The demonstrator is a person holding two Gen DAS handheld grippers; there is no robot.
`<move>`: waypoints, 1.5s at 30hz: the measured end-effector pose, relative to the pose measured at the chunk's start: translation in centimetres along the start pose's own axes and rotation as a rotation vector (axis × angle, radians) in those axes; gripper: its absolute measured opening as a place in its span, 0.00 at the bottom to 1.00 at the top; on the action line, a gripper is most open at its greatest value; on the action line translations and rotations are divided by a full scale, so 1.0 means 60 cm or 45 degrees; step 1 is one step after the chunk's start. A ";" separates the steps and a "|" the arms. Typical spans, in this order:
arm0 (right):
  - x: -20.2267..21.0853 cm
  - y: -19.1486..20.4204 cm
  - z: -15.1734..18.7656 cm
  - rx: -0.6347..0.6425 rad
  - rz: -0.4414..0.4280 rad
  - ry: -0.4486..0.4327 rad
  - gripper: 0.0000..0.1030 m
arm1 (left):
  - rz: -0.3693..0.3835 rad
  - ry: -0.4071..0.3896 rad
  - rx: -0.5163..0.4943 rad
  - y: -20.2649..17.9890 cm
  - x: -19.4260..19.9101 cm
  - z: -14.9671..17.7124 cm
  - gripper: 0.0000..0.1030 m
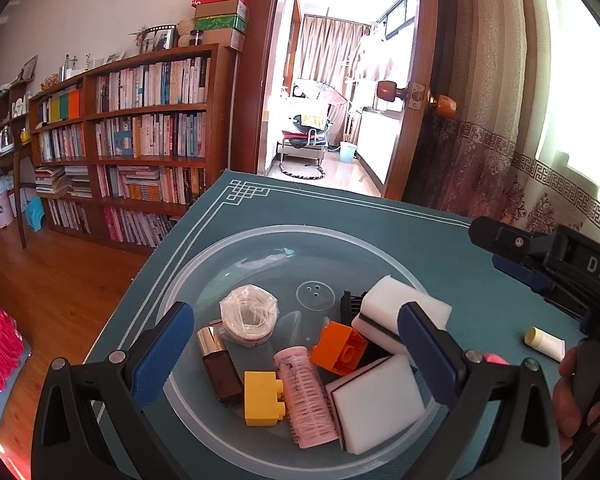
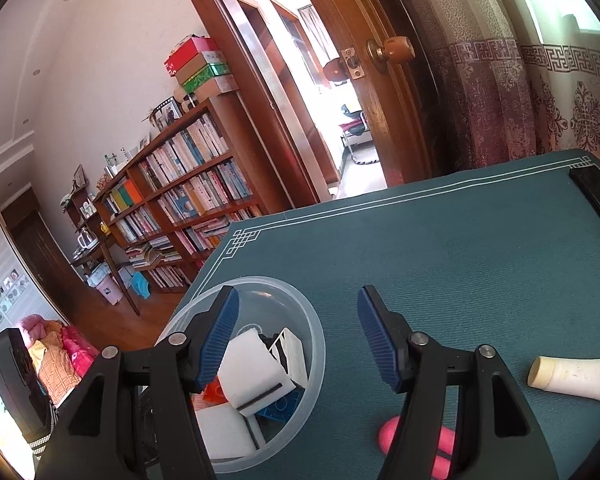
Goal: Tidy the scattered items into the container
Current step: 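Move the right tool to the white lotion tube, then grasp the white lotion tube with the right tool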
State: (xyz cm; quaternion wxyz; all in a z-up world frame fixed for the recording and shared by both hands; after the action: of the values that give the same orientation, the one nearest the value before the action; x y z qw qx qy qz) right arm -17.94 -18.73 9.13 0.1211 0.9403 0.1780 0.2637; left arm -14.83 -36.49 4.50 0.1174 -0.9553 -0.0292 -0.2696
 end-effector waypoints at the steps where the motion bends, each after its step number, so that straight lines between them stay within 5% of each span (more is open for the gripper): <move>1: 0.005 -0.006 -0.003 0.002 0.013 -0.004 0.63 | -0.001 0.000 0.001 -0.001 0.001 0.000 0.99; 12: 0.039 -0.109 0.059 0.133 0.215 0.142 0.63 | 0.016 0.016 -0.049 -0.022 0.000 0.007 0.99; 27: 0.076 -0.262 0.088 0.038 0.343 0.240 0.63 | 0.027 0.041 -0.132 -0.055 -0.002 0.022 0.99; 42: 0.073 -0.266 0.116 0.160 0.243 0.336 0.63 | 0.101 0.073 -0.173 -0.113 0.022 0.044 0.99; 45: 0.075 -0.269 0.117 0.147 0.290 0.327 0.47 | 0.143 0.120 -0.165 -0.128 0.024 0.061 0.99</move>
State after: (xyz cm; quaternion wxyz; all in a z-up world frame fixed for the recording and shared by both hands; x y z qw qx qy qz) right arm -14.93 -3.21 0.17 0.0125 0.9184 0.0993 0.3829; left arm -12.64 -28.17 3.84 0.0717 -0.9473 0.0475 -0.3085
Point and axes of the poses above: each gripper's, at about its wrist camera, not at the fingertips, and x roughly against the way its jaws point, y to its left, z to its underside, the point moved 5 cm from there along -x, roughly the way its jaws point, and after that the axes turned 5 degrees about x, right-handed, at the moved point
